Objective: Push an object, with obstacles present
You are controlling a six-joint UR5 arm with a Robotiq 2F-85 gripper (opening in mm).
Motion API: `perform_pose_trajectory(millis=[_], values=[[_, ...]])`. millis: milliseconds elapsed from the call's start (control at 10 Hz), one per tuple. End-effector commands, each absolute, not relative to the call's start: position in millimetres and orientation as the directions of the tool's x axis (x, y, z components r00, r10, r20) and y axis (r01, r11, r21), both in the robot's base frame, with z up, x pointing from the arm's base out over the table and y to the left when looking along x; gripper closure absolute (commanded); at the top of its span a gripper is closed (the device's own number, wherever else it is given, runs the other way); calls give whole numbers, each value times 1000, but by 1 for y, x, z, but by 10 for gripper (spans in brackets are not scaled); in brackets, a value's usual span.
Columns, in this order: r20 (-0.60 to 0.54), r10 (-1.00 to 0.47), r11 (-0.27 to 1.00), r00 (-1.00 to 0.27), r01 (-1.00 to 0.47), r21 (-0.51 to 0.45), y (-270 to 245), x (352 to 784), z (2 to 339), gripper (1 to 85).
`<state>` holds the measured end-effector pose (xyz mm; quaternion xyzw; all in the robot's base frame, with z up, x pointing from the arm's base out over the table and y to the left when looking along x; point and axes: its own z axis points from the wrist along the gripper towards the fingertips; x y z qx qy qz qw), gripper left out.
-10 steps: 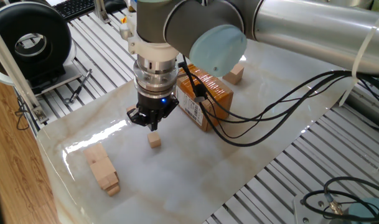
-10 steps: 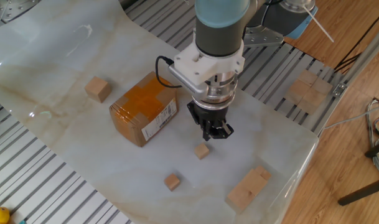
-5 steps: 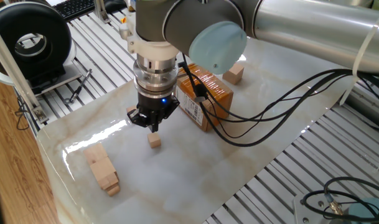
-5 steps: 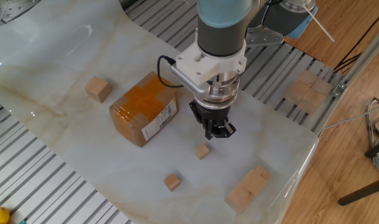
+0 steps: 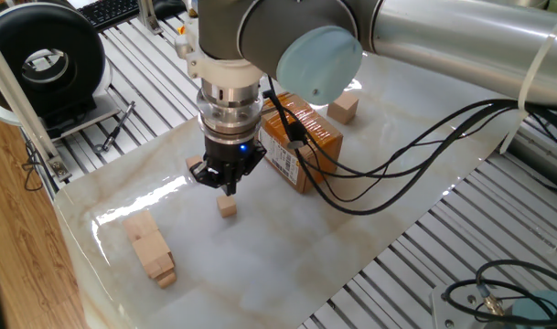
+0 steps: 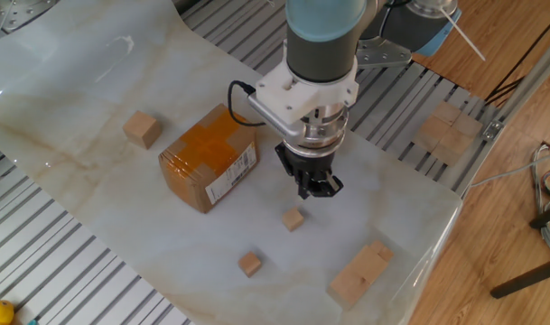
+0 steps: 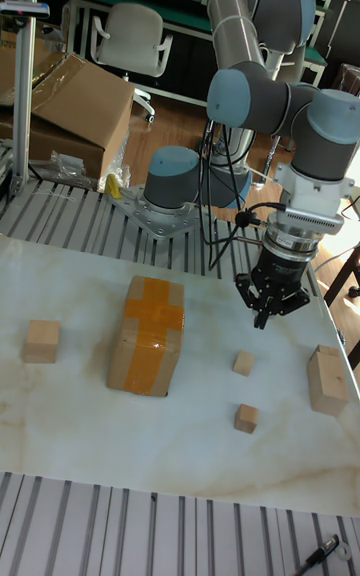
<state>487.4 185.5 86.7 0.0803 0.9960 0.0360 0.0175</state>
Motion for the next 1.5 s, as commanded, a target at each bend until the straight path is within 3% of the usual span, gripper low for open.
perform_pose_trajectory(millis=[0, 1400], values=[[-39, 177, 982, -983, 174, 73, 191, 493, 56, 717], [-40, 202, 979, -979, 200, 50, 189, 485, 29, 717]])
